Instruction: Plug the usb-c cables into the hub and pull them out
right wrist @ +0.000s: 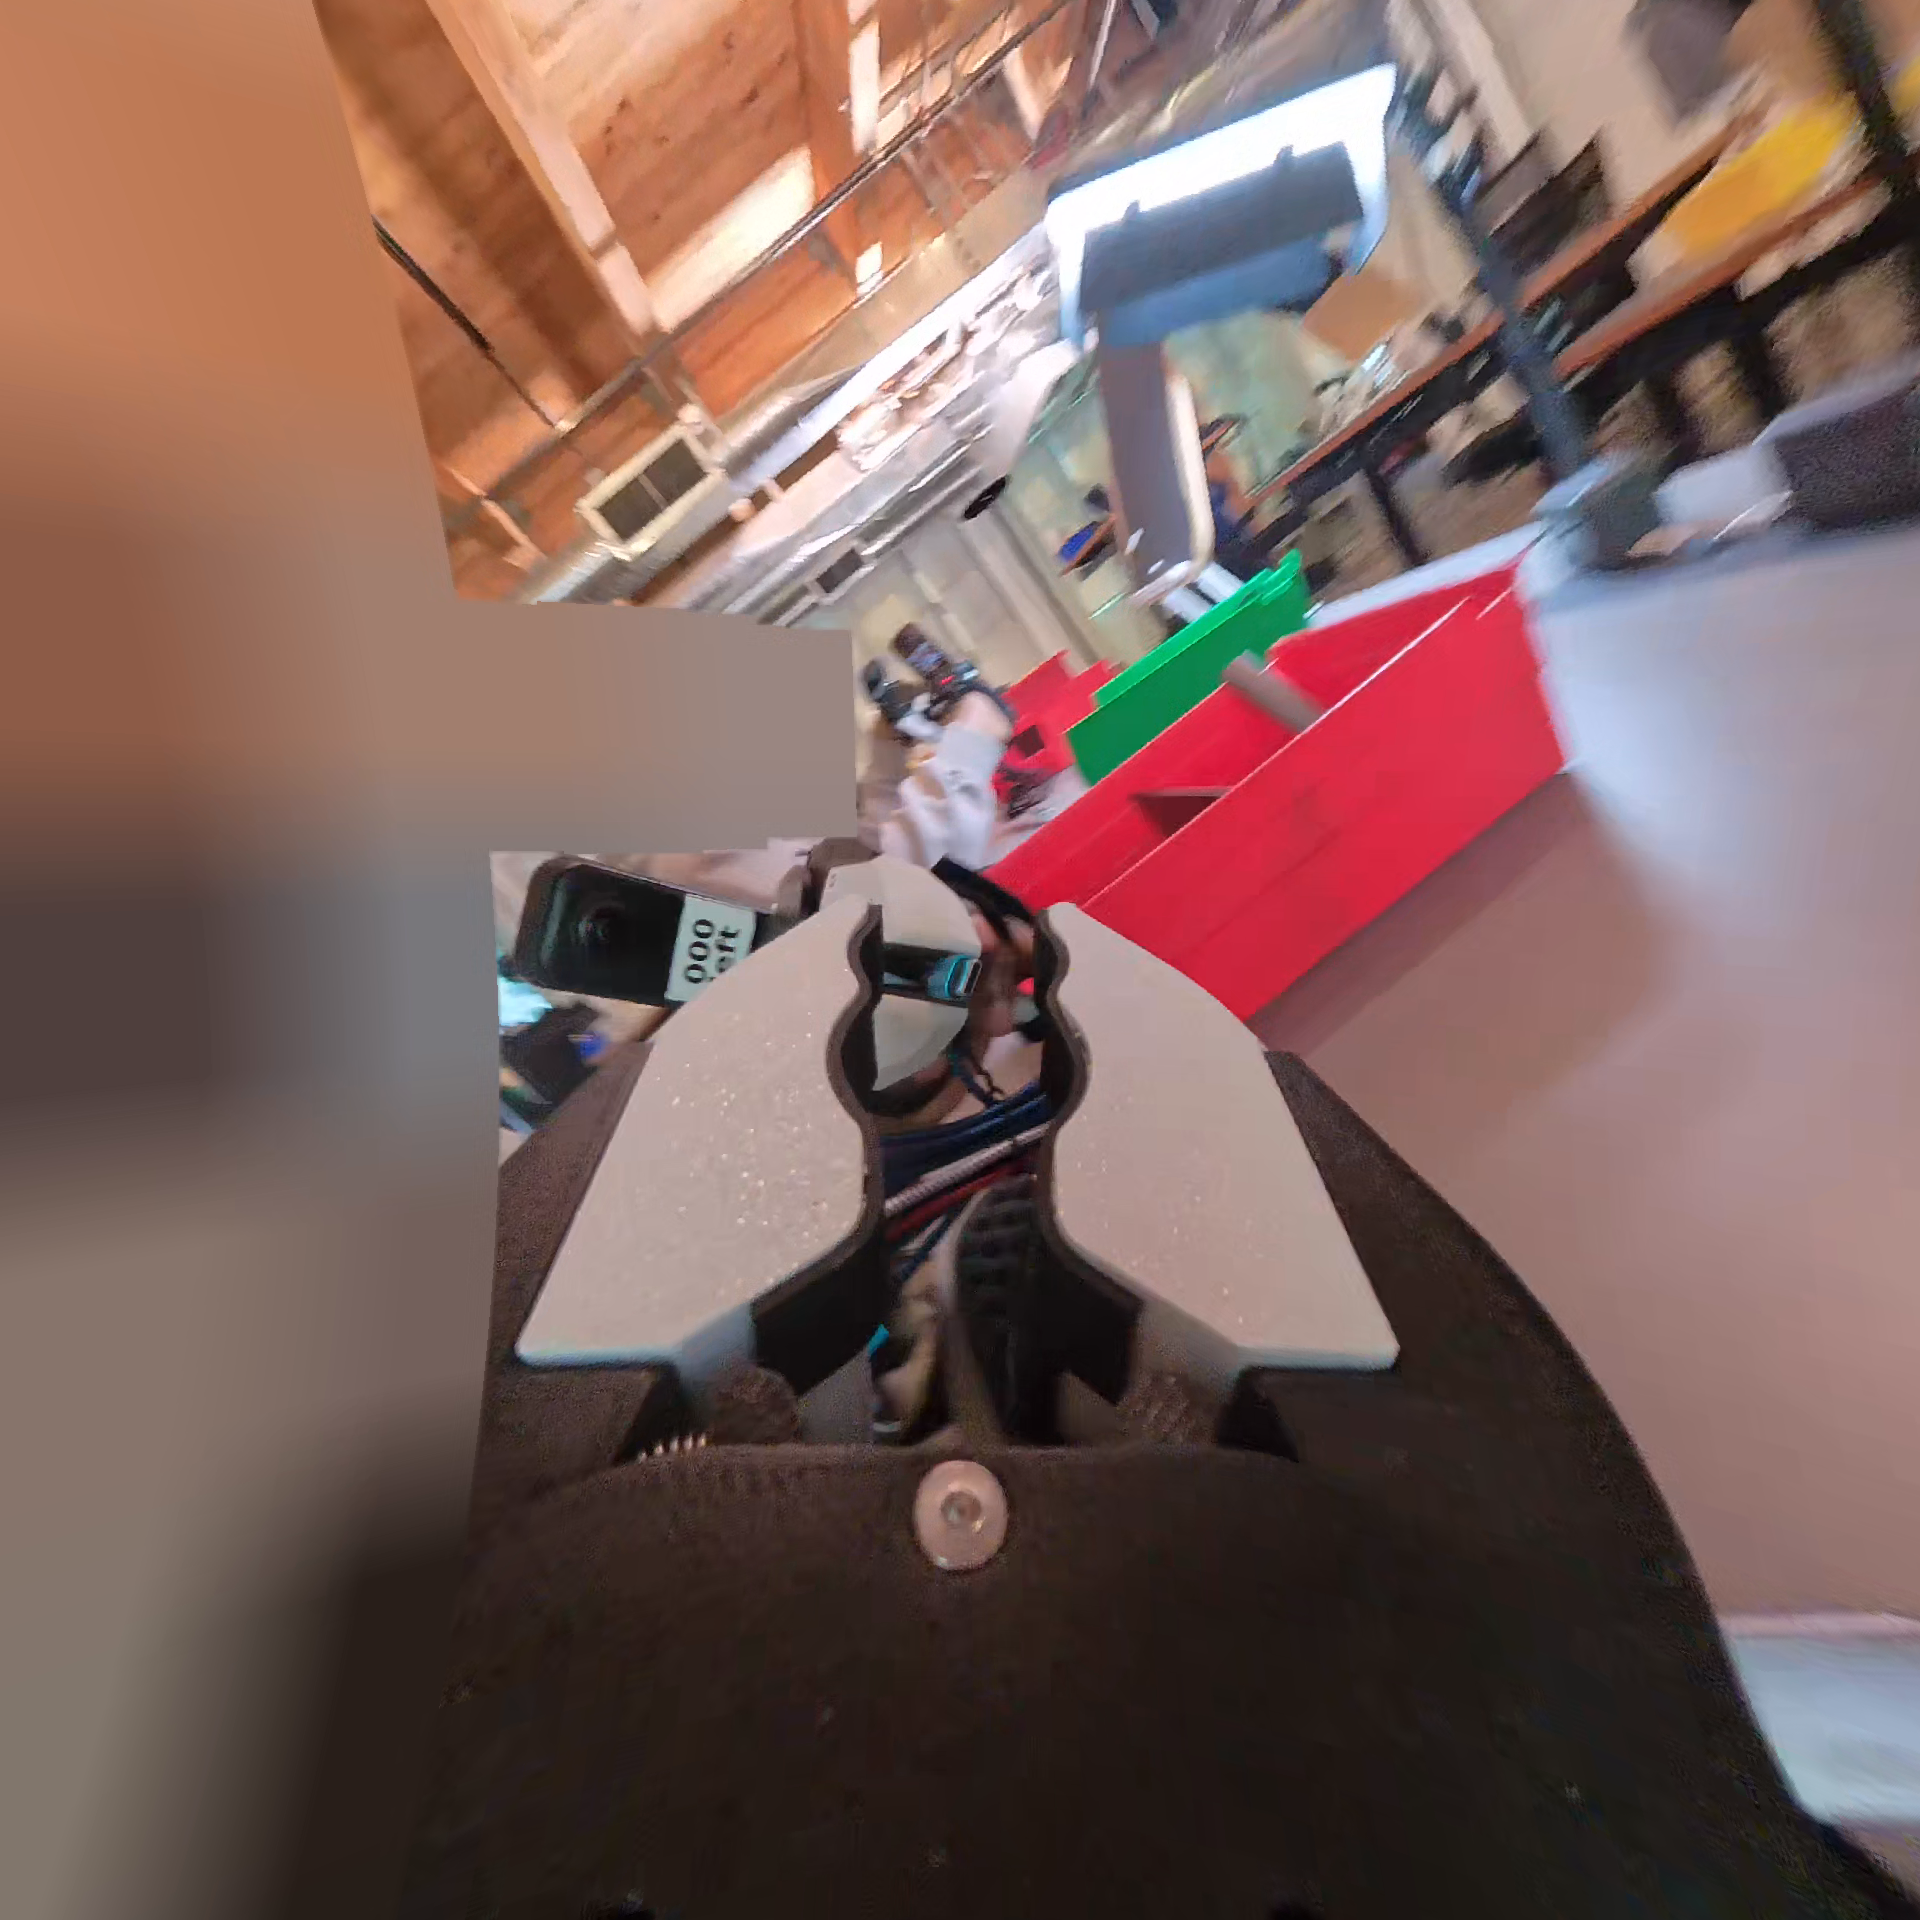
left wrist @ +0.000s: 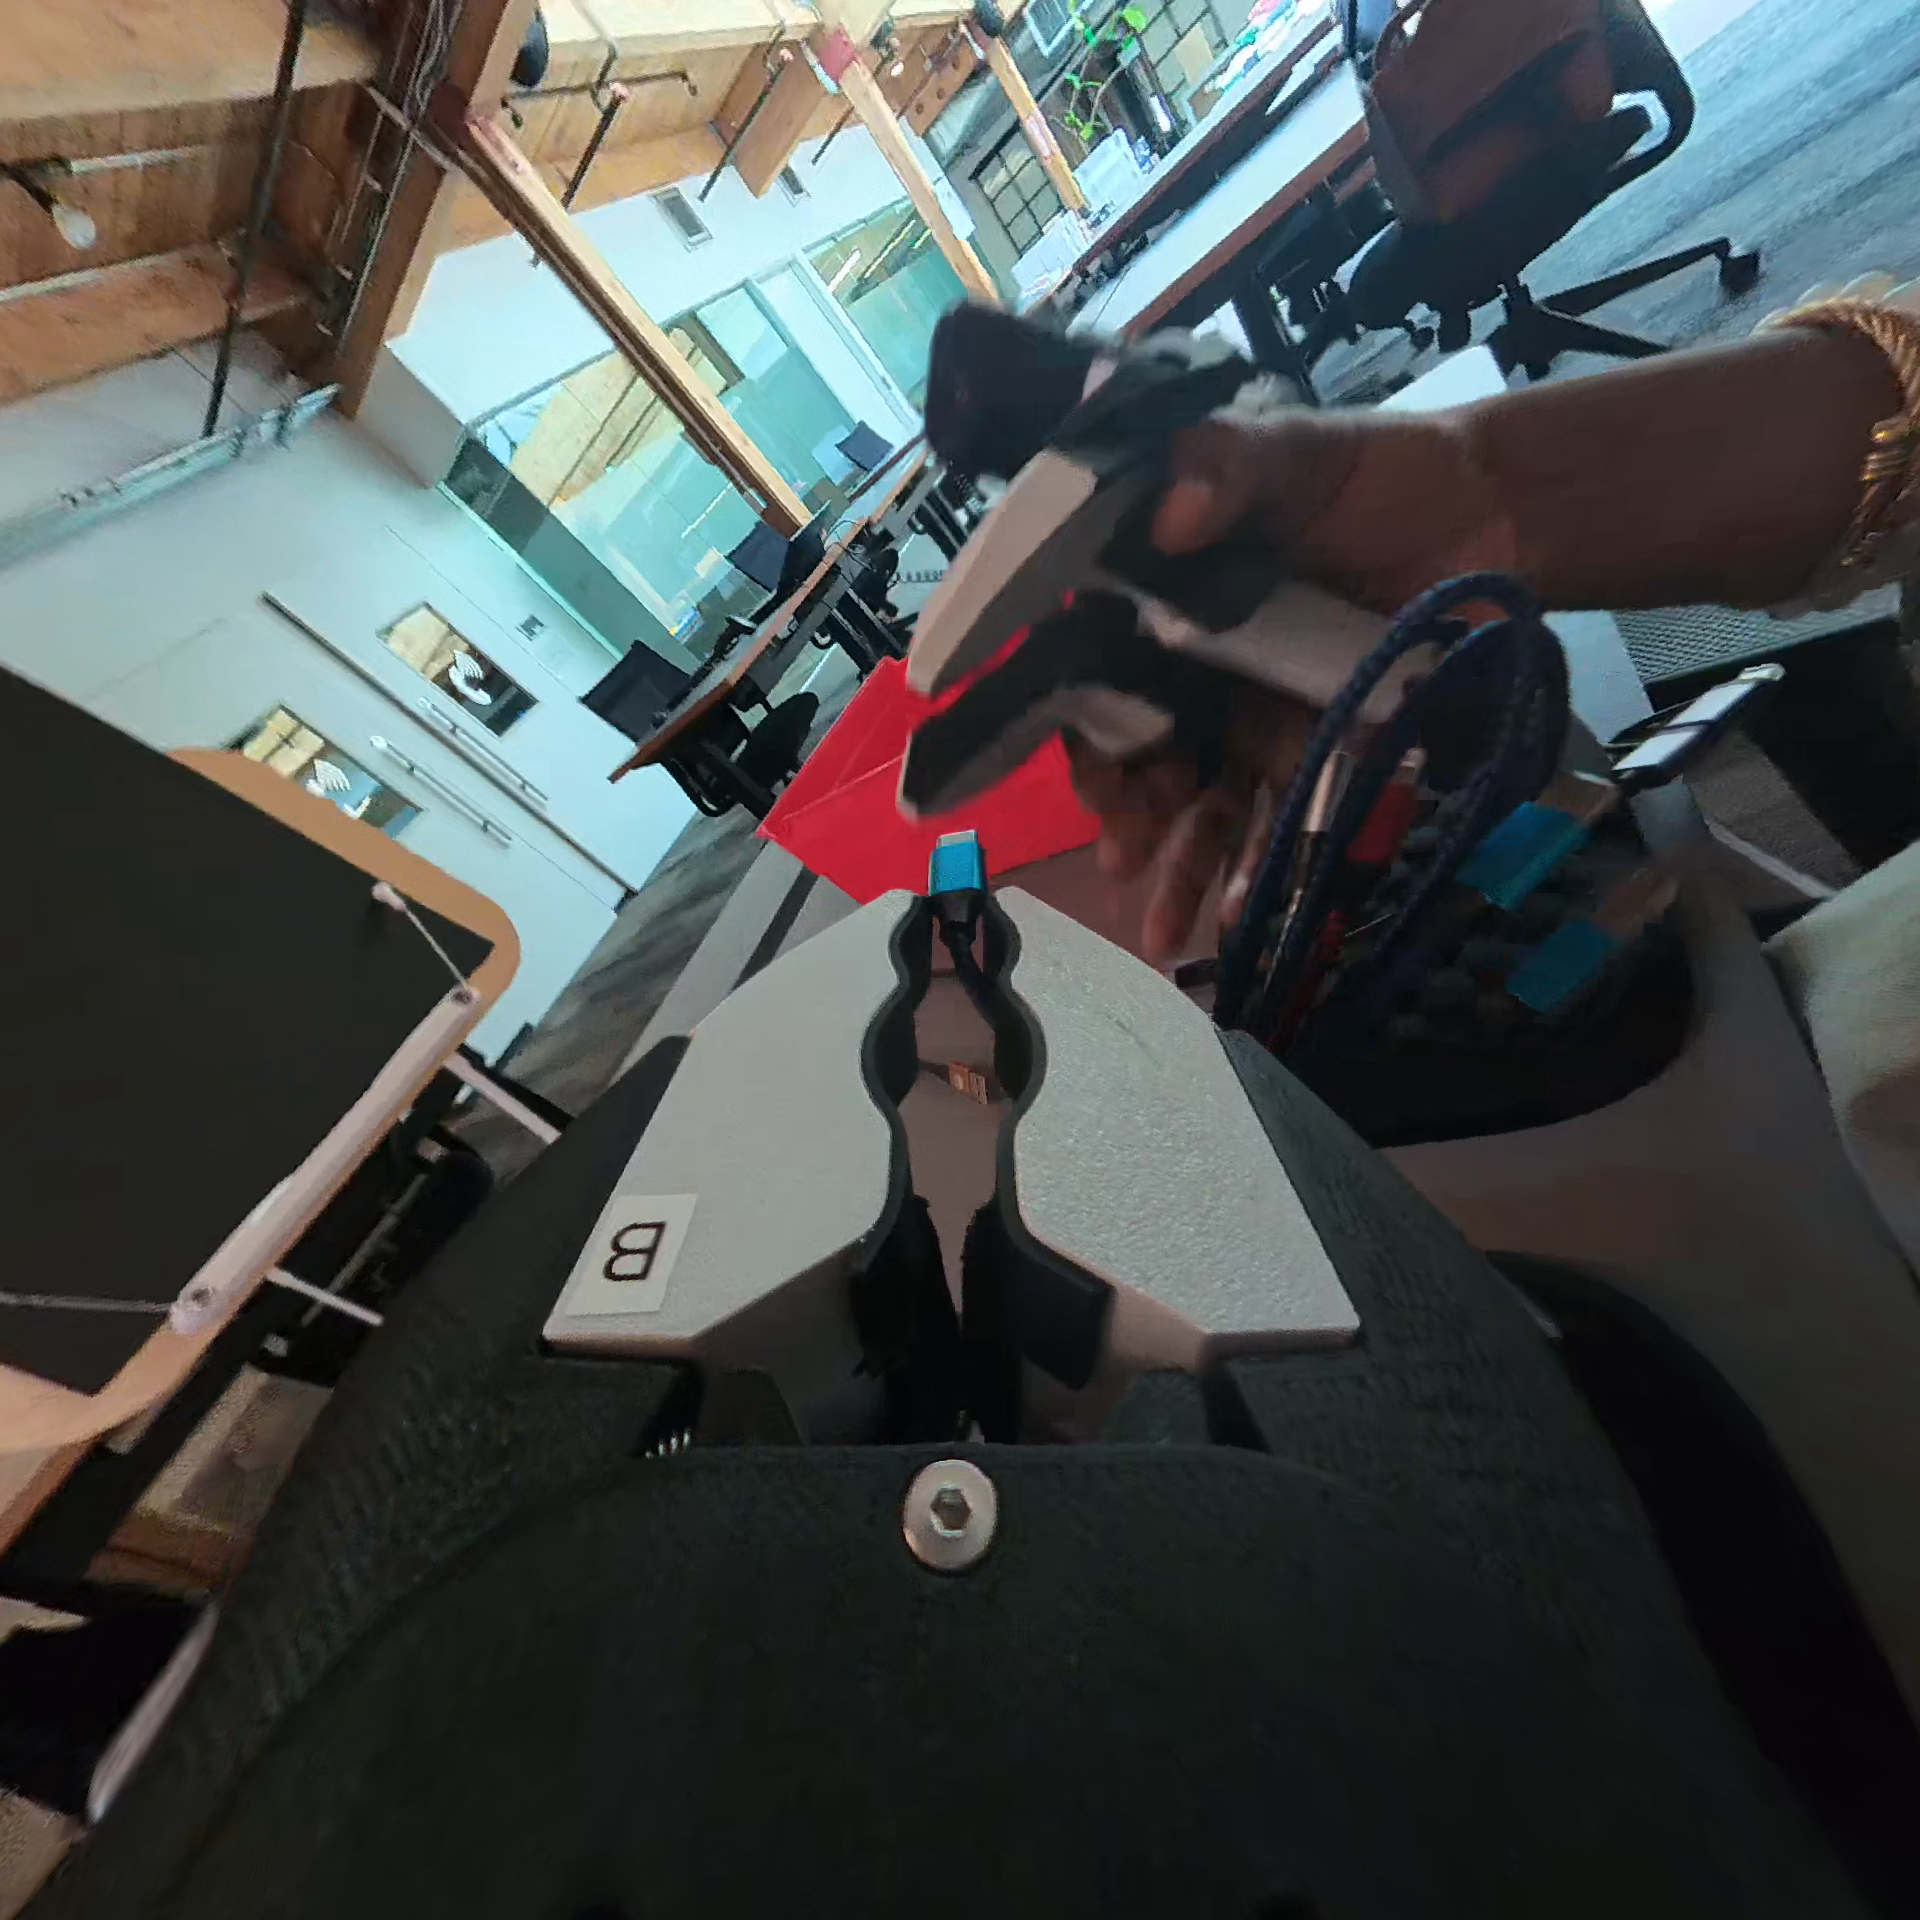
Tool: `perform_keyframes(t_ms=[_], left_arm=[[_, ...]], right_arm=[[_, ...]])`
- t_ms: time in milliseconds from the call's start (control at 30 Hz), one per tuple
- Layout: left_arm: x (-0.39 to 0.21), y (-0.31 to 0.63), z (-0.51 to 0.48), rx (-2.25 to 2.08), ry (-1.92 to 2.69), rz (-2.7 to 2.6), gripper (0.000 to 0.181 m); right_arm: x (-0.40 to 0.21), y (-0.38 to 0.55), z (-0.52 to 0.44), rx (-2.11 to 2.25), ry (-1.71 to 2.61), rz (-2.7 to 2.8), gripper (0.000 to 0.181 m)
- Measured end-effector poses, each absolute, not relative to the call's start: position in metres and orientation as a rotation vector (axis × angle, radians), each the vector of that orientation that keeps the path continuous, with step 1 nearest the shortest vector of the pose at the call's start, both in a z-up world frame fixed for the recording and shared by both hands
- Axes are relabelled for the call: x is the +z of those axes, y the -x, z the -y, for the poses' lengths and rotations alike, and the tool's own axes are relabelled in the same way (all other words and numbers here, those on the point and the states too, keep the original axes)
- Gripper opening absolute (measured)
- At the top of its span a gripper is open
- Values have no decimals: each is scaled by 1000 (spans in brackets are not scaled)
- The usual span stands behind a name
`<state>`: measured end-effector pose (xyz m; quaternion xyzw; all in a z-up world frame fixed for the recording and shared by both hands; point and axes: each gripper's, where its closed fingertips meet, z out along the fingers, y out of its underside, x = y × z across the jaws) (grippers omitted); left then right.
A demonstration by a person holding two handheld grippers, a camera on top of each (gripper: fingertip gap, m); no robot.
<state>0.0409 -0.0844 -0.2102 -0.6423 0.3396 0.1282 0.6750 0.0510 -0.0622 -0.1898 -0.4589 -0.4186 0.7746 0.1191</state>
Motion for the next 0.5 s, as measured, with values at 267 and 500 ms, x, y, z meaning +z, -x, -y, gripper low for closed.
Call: perform_keyframes(t_ms=[267,500], left_arm=[[-225,-29,94,223,1490,-699,7],[-233,-36,88,186,1479,-711,7]], right_arm=[[-178,-95,9,1589,1045,1498,50],[-305,-95,-40,511,934,2028,37]])
